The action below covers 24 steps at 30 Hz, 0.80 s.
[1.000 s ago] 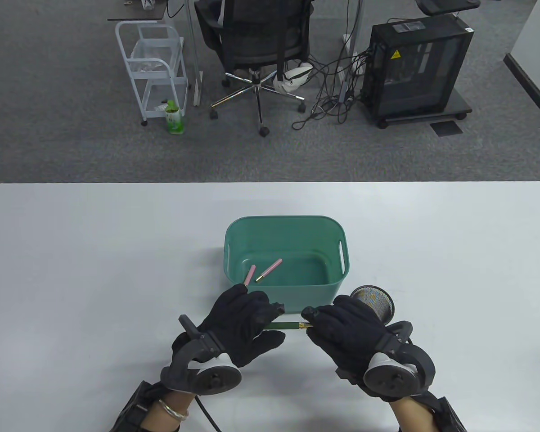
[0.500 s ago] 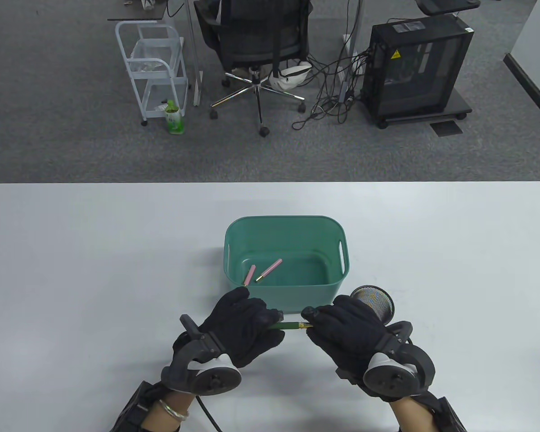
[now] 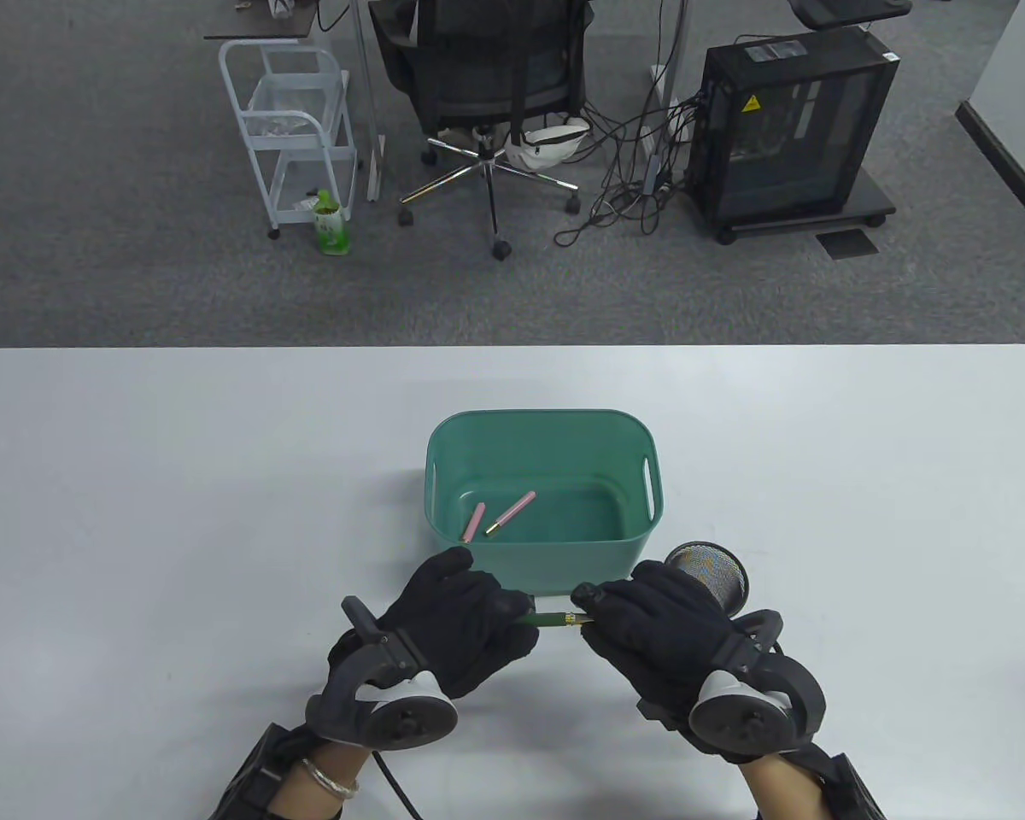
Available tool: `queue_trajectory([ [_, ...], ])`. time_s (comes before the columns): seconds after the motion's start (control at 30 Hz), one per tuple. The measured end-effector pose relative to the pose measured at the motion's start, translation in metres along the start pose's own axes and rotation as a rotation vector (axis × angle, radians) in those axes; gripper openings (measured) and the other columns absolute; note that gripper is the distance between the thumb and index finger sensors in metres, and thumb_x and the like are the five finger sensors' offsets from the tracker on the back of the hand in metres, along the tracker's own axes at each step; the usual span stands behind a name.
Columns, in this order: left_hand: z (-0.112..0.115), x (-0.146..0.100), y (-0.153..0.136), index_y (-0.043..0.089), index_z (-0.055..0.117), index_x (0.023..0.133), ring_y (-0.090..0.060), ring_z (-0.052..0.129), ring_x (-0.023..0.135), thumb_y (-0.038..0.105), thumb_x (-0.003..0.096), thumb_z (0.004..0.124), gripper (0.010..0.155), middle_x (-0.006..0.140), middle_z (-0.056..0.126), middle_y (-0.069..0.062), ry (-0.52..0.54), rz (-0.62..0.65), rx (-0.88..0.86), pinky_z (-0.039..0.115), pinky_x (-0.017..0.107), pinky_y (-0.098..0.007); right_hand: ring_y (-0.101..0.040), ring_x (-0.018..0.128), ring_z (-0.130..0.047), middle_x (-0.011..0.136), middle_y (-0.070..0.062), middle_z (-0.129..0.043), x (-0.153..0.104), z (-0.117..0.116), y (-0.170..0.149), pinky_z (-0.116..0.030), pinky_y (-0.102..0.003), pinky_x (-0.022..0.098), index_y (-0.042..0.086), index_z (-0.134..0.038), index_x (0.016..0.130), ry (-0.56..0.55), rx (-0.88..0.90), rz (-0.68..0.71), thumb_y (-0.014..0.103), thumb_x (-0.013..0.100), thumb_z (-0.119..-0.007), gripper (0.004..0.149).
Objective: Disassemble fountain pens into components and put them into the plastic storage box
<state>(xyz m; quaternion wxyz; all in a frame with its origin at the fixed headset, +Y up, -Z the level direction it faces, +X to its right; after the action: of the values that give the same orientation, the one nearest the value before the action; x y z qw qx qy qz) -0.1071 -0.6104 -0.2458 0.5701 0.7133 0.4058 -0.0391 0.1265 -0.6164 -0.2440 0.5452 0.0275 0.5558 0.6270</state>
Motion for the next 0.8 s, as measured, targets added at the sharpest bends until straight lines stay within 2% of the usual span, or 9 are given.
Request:
queue_trajectory([
  [0.1,0.0,-0.0001,-0.0007,0.015,0.087,0.087,-0.023,0.1,0.071,0.05,0.0661,0.052,0.053,0.063,0.102,0.004,0.004,-0.005,-0.003,0.063,0.078,-0.053,-0.01,0.063,-0.092,0.077,0.001,-0.091,0.0,-0.0002,0.0003,-0.068,-0.042,0.069,0.025,-0.082,0.088,0.001,0.0,0.002,0.045,0.053,-0.071,0.042],
  [0.17,0.0005,-0.0006,-0.0018,0.013,0.083,0.095,-0.025,0.097,0.078,0.053,0.0653,0.052,0.059,0.071,0.1,0.002,-0.004,-0.009,-0.007,0.06,0.079,-0.055,-0.01,0.063,-0.092,0.077,0.001,-0.091,-0.0001,0.0,0.0,-0.068,-0.042,0.069,0.025,-0.082,0.088,0.001,-0.001,0.0,0.045,0.053,-0.071,0.042],
  [0.27,0.0006,-0.0009,-0.002,0.013,0.075,0.104,-0.028,0.09,0.089,0.061,0.0618,0.057,0.066,0.084,0.095,0.0,-0.009,-0.01,-0.006,0.056,0.082,-0.057,-0.011,0.063,-0.092,0.077,0.001,-0.091,-0.0001,0.0003,-0.0005,-0.068,-0.042,0.069,0.025,-0.082,0.088,0.0,-0.002,-0.005,0.045,0.053,-0.071,0.042],
  [0.4,0.0003,-0.0013,-0.0005,0.015,0.061,0.112,-0.028,0.082,0.097,0.061,0.0599,0.067,0.069,0.094,0.088,0.001,-0.005,-0.002,0.005,0.05,0.085,-0.058,-0.011,0.063,-0.092,0.077,0.001,-0.09,-0.0002,0.0007,-0.0011,-0.068,-0.042,0.069,0.025,-0.082,0.088,-0.004,0.002,-0.008,0.045,0.053,-0.071,0.042],
  [0.53,-0.0004,-0.0012,0.0008,0.016,0.063,0.105,-0.025,0.083,0.096,0.054,0.0611,0.073,0.059,0.092,0.086,0.004,-0.002,0.002,0.015,0.05,0.085,-0.057,-0.011,0.063,-0.093,0.077,0.001,-0.09,-0.0003,0.0011,-0.0013,-0.068,-0.042,0.069,0.025,-0.082,0.088,-0.006,0.002,-0.009,0.045,0.054,-0.071,0.041],
  [0.67,-0.0006,-0.0011,0.0014,0.017,0.07,0.098,-0.023,0.087,0.091,0.05,0.0626,0.073,0.048,0.085,0.089,0.006,0.007,0.005,0.018,0.052,0.085,-0.056,-0.01,0.063,-0.092,0.077,0.001,-0.091,-0.0003,0.0009,-0.0011,-0.068,-0.042,0.069,0.025,-0.082,0.088,-0.004,0.001,-0.006,0.045,0.054,-0.071,0.041],
  [0.8,-0.0007,-0.0012,0.0014,0.016,0.072,0.097,-0.023,0.09,0.088,0.05,0.063,0.071,0.048,0.082,0.091,0.006,0.011,0.005,0.015,0.054,0.084,-0.055,-0.011,0.063,-0.092,0.077,0.001,-0.09,-0.0003,0.0008,-0.0009,-0.068,-0.042,0.069,0.025,-0.082,0.088,-0.005,0.003,-0.005,0.045,0.053,-0.071,0.042],
])
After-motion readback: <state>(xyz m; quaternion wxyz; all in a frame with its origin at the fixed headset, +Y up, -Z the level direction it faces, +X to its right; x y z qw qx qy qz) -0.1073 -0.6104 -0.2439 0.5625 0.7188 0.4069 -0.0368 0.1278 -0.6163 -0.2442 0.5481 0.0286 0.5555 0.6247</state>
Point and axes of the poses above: the tracker on the back of each hand, its own y axis roughly to the thumb side, its own x axis roughly from the wrist to the fingertips, z = x × y, the point moved 2 cm from there along x, roughly from the wrist to the fingertips
